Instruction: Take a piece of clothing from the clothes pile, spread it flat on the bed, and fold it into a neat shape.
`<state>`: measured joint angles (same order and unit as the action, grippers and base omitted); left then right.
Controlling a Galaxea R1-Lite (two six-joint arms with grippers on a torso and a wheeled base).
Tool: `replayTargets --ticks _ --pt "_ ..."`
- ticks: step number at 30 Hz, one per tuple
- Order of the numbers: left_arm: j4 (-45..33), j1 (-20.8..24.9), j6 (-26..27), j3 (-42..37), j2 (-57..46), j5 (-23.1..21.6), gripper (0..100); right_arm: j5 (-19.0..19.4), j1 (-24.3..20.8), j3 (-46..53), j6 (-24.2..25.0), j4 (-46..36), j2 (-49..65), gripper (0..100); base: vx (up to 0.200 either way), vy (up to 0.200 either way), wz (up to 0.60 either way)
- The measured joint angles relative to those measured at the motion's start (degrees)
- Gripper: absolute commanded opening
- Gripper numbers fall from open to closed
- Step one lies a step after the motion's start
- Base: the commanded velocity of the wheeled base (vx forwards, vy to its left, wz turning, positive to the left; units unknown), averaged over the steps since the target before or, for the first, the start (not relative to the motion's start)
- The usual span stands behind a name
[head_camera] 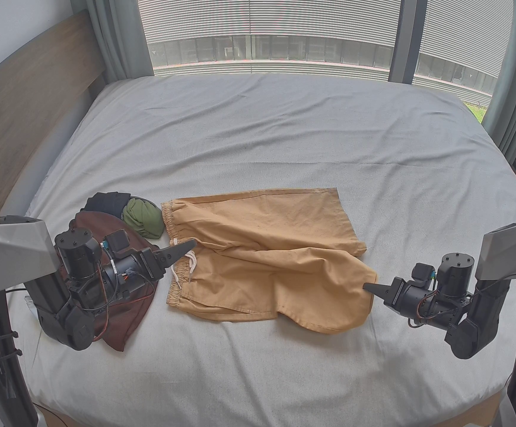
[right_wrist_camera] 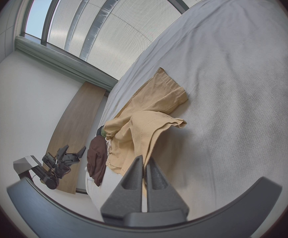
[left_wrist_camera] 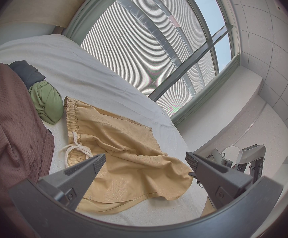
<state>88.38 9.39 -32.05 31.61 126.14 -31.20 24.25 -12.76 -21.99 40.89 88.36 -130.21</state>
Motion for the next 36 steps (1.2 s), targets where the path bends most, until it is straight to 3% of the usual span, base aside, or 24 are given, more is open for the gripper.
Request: replayTargets --ticks 18,19,30,36 --pt "0.0 -0.1 0.7 -0.3 2.9 0.0 100 -0.1 4.2 -1.6 -6.7 0.1 -5.5 0 0.0 0.0 0.0" --pt "0.0 -0.1 0.7 -0.3 3.1 0.1 100 -0.1 4.3 -1.6 -6.8 0.1 -5.7 100 0.0 0.0 0.0" --pt "0.0 -1.1 1.0 -3.1 3.6 0.3 100 0.1 4.5 -1.2 -6.8 0.2 -5.3 100 0.0 0.0 0.0" --pt "0.0 -3.0 5.9 -5.3 4.2 0.2 100 0.3 4.7 -0.4 -9.5 0.2 -4.5 100 0.0 0.0 0.0"
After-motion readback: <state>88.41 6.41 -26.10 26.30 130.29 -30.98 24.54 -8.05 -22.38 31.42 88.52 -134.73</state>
